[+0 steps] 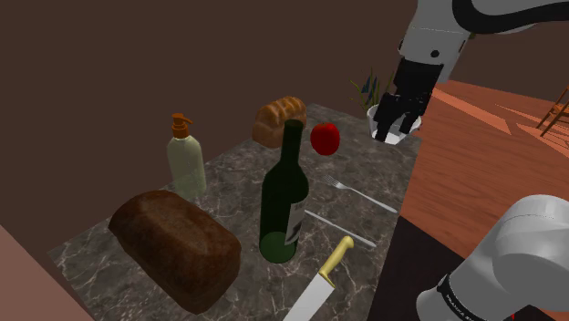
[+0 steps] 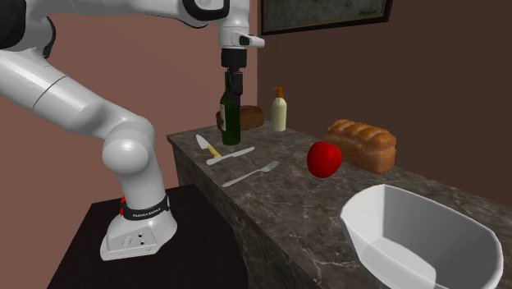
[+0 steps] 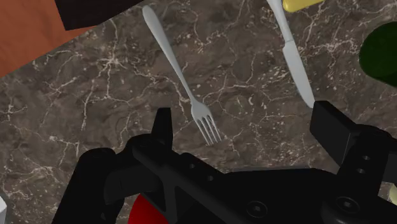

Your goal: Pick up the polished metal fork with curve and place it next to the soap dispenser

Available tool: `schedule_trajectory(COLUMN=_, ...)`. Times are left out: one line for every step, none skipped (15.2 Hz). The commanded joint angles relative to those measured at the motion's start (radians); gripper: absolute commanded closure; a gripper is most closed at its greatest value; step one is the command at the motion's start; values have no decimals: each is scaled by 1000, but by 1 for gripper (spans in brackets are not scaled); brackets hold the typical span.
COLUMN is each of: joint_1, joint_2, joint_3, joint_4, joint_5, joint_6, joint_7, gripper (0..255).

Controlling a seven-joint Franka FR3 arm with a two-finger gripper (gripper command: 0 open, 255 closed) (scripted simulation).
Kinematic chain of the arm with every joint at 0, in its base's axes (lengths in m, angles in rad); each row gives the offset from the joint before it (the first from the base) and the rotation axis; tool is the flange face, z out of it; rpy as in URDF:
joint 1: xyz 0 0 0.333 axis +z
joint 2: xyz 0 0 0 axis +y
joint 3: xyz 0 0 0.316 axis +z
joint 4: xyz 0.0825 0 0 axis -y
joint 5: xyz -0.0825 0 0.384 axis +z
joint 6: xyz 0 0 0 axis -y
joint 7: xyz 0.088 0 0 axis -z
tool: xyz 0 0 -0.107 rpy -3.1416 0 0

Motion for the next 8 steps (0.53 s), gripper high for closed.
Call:
schedule_trajectory(joint_1=0, joint_2=0, joint_3=0, joint_4=0, joint_5=0, joint_6=0, joint_7=0, gripper=0)
schedule_trajectory(joint_1=1, joint_2=6, joint_3=-5, joint_4=-29, joint_5=-4, joint_6=39, joint_7=-14, gripper=0)
schedule_trajectory(joint_1=2, joint_2=14, joint_3=-10, joint_4=-56, joint_5=-8, joint_6=78, joint_7=-28, gripper=0)
schedule_trajectory(joint_1=3, joint_2=24, joint_3=-15, joint_4=-82, joint_5=-12, joint_6=117, joint_7=-42, gripper=0)
schedule_trajectory(joint_1=3, joint_2=35, joint_3=-20, joint_4=-106, joint_5=-16, joint_6=158, joint_7=-55, gripper=0)
schedule_trajectory(joint_1=4, joint_2=49, joint_3=-25, joint_4=-129, joint_5=-20, joint_6=198, joint_7=-69, gripper=0)
schedule_trajectory(joint_1=4, joint_2=65, joint_3=-30, joint_4=-151, joint_5=-24, joint_6=240, joint_7=-83, gripper=0)
schedule_trajectory(joint_1=5, joint_2=83, joint_3=-36, joint_4=-171, joint_5=-27, joint_6=282, joint_7=-96, gripper=0)
